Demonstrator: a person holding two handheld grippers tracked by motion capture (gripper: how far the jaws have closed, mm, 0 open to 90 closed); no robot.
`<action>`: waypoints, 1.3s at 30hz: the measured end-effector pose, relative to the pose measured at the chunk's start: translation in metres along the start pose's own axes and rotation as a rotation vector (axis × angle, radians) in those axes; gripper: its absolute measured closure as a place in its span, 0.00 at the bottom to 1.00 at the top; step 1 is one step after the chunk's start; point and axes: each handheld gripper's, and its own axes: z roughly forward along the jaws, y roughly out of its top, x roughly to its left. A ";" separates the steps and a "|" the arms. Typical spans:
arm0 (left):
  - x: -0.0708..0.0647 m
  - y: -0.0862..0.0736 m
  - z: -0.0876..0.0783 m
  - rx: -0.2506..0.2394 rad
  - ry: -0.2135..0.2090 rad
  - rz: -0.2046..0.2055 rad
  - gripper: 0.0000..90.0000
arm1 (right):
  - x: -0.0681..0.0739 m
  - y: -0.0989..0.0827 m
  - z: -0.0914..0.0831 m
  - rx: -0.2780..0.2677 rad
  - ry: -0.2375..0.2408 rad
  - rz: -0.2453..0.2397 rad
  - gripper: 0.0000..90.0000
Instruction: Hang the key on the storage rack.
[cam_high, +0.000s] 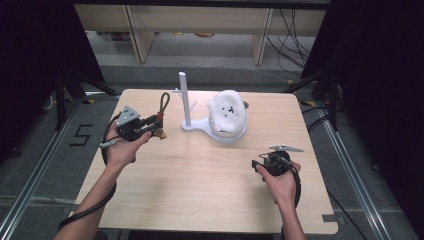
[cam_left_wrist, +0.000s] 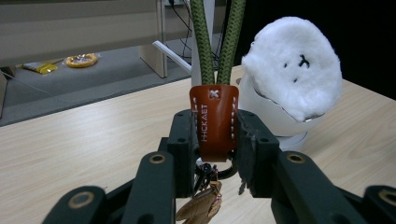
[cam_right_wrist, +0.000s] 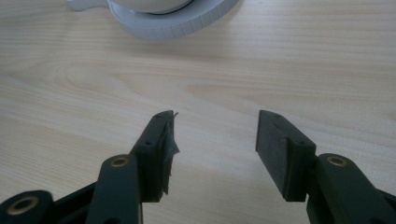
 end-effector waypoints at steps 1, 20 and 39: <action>0.000 0.000 0.000 0.000 0.000 0.000 0.76 | 0.001 0.000 0.000 -0.002 -0.003 0.014 0.53; 0.003 0.009 0.019 0.012 -0.004 -0.020 0.76 | 0.000 0.000 -0.001 0.004 -0.010 0.008 0.53; 0.009 0.007 0.037 0.039 0.007 -0.046 0.76 | 0.001 0.000 0.000 0.005 -0.014 0.040 0.53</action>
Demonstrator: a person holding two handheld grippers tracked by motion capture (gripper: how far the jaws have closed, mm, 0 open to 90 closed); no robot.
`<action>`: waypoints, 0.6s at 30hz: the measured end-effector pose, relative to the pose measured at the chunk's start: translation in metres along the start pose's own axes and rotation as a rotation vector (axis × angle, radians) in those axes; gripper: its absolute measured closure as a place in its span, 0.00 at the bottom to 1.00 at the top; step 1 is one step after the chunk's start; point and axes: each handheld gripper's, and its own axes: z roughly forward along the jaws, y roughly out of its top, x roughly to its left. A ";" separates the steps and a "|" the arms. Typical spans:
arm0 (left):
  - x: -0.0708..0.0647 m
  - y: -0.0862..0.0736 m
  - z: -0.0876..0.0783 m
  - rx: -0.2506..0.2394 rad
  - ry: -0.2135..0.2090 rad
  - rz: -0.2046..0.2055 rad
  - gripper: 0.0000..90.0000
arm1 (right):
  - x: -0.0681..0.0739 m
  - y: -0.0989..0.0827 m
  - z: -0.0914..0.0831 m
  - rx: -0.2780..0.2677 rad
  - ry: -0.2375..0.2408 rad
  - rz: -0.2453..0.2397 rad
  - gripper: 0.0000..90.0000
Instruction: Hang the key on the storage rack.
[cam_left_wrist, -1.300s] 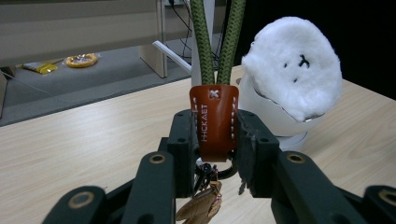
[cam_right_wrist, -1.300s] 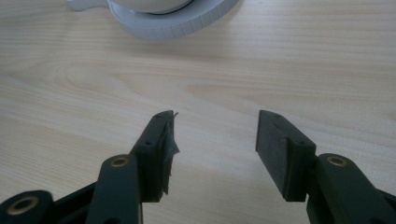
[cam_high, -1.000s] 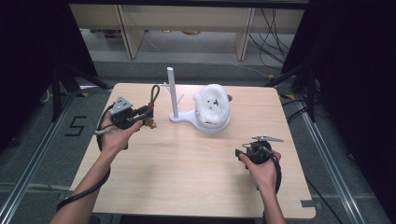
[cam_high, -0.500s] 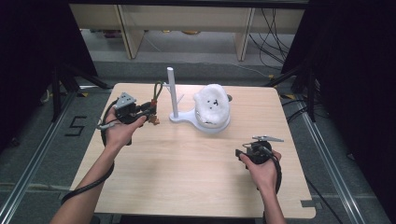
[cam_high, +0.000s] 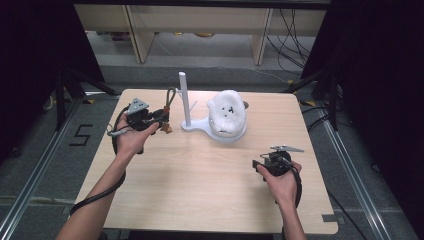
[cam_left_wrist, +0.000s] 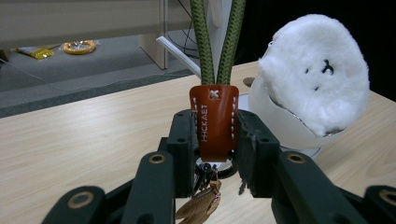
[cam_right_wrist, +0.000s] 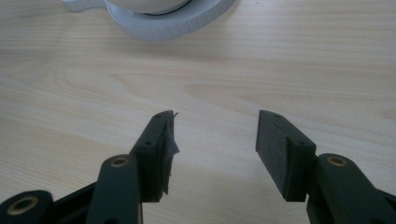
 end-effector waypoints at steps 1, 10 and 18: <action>0.001 0.000 0.001 0.000 0.002 -0.004 0.76 | 0.000 0.000 0.000 0.000 0.000 0.000 0.53; 0.000 -0.003 0.009 0.008 0.006 -0.026 0.76 | -0.002 -0.001 0.000 -0.001 0.005 -0.027 0.53; -0.002 -0.004 0.017 0.021 0.012 -0.027 0.76 | 0.000 -0.001 0.000 0.000 0.001 0.001 0.53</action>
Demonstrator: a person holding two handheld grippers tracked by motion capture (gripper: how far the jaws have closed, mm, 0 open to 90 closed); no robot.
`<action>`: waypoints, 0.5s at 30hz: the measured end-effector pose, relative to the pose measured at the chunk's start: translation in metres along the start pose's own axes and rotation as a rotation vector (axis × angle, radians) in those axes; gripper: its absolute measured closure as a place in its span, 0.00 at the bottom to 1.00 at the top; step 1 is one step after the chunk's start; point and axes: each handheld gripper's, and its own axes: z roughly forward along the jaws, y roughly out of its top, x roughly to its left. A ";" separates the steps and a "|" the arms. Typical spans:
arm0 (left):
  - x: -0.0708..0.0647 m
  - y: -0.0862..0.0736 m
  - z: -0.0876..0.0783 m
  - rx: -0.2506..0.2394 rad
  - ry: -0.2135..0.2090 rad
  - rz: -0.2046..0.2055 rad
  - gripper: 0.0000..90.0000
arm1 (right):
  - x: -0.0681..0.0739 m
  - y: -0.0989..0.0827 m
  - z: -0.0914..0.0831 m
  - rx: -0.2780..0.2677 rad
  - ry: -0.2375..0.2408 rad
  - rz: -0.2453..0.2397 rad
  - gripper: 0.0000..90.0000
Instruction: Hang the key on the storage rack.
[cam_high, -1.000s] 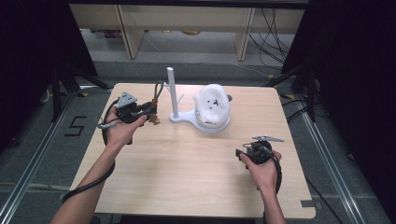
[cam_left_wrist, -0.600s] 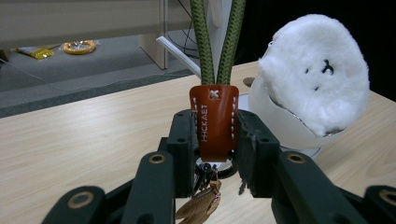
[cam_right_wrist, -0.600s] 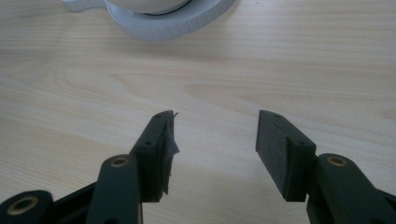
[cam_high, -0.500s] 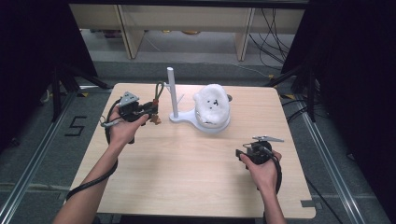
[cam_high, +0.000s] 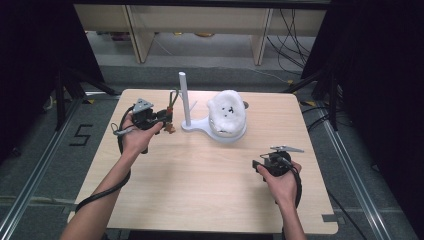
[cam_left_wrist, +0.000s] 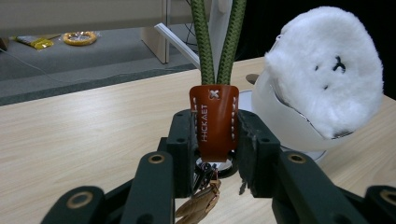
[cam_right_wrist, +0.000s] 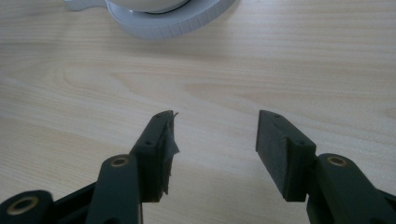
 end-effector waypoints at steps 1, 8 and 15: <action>0.000 0.000 0.000 0.000 0.000 0.000 0.76 | -0.001 0.000 0.000 0.001 -0.002 -0.012 0.53; -0.001 -0.001 0.007 0.013 0.003 0.001 0.75 | -0.001 -0.001 0.000 -0.002 0.002 -0.018 0.53; -0.002 -0.002 0.013 0.022 0.004 0.005 0.75 | -0.001 -0.001 0.000 -0.002 0.006 -0.021 0.53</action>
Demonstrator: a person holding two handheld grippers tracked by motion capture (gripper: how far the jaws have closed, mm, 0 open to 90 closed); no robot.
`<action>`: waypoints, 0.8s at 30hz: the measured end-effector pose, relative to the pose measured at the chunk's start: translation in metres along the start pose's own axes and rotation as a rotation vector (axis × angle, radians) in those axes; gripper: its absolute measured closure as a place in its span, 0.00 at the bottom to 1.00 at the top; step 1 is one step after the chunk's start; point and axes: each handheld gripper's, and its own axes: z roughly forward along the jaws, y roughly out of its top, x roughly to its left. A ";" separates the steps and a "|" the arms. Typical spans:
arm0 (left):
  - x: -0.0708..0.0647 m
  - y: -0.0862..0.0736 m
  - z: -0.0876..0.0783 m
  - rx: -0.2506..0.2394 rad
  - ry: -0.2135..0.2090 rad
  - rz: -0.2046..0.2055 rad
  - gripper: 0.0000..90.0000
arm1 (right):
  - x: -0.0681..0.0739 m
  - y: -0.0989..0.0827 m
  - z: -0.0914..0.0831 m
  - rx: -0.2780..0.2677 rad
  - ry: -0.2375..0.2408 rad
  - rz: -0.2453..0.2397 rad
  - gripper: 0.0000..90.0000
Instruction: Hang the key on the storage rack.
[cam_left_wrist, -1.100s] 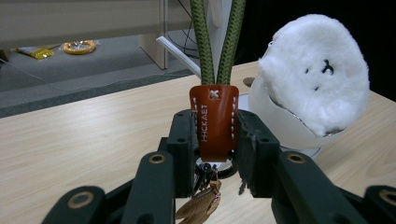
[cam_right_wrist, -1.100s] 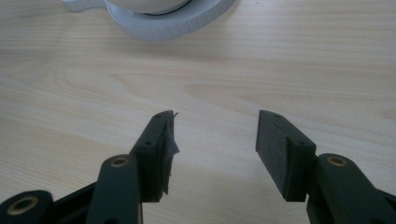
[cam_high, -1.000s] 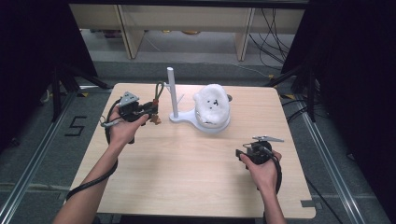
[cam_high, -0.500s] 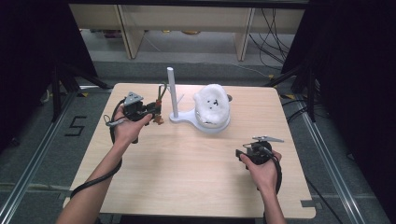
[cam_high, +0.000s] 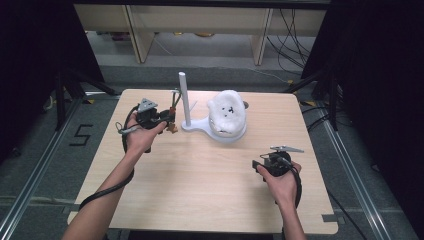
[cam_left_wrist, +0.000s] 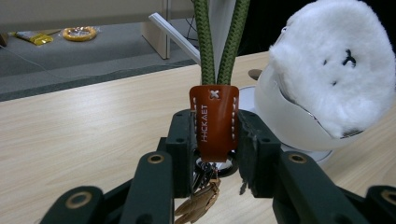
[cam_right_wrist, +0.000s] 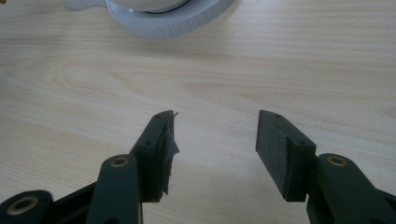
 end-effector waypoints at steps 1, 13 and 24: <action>0.000 0.000 0.001 0.003 0.003 0.002 0.75 | -0.001 0.000 -0.001 0.000 0.007 -0.020 0.53; -0.002 0.000 0.005 0.018 0.003 0.013 0.73 | 0.000 0.000 0.000 0.002 0.021 0.006 0.53; 0.004 -0.005 -0.003 0.038 0.029 0.029 0.62 | 0.002 0.000 0.000 0.015 0.000 0.011 0.53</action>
